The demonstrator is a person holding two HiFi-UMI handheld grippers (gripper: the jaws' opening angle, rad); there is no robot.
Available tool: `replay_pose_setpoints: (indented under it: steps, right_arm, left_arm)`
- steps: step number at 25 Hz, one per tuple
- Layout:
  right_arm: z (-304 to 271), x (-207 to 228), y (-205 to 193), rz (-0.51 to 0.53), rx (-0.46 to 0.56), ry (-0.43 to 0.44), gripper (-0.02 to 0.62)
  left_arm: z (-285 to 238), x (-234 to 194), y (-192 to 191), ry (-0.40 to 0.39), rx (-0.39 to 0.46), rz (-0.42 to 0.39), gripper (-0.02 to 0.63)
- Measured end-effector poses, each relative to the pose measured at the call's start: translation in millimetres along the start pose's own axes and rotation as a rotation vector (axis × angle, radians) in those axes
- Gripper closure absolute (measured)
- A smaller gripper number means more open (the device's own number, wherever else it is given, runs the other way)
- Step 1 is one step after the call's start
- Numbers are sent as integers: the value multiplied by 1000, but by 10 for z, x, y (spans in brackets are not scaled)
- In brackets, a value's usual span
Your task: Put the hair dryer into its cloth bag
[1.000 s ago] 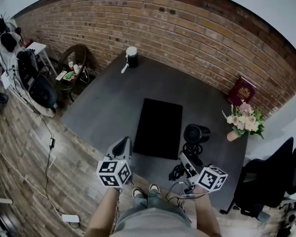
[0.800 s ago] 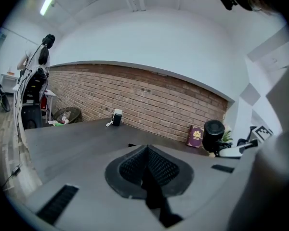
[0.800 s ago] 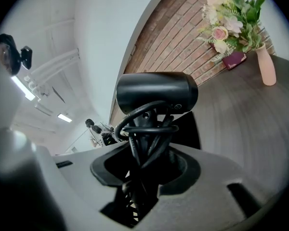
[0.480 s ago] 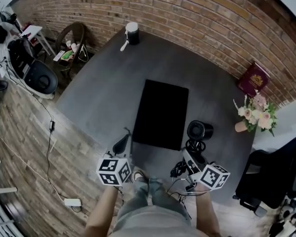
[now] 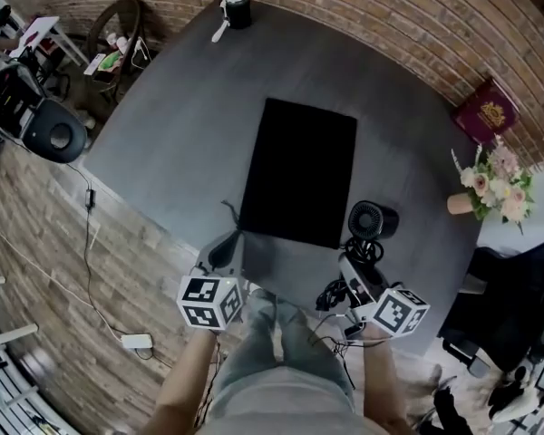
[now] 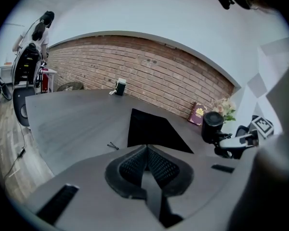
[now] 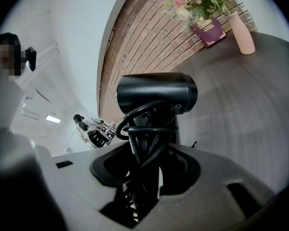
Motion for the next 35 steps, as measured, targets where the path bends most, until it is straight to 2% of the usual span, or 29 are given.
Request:
replay_pose_setpoints:
  steps: [7,11,19,22,25,28,35]
  right_arm:
    - [-10,-22,17,-1,6,-2,439]
    - [-4,-29,19,-6,18,-8,439]
    - [42,26,25,-18,45,-30,439]
    - [64,33,13,-25,53,-39,439]
    - [84,45,-1,-33,61,-48,439]
    - [118,57,-13,-35,66,-61,439]
    - [227,103,-79,-53,90,-95,439]
  left_arm:
    - [-9,6,0,-11,-28,-26,598]
    - [-25,4,5,-29,-75,-51,598]
    - [-71,-18,72,-76,-139,-189,593]
    - [-104,-18,106,-110,-174,-255,537]
    - [-164,5,120,-168,-222,-351,509]
    - [-243,34,123,-242,-275,-510,466]
    - [-412,111,173,-354,-387,-836,434]
Point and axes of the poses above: the fingertips, and each gripper's own axes: z backward along the fingers, x to its right, y out of its top, the point moved 10 cm from there along z, backward along the fingers, and after that the axes turned 3 degrees about z, right-handed, at the moved point
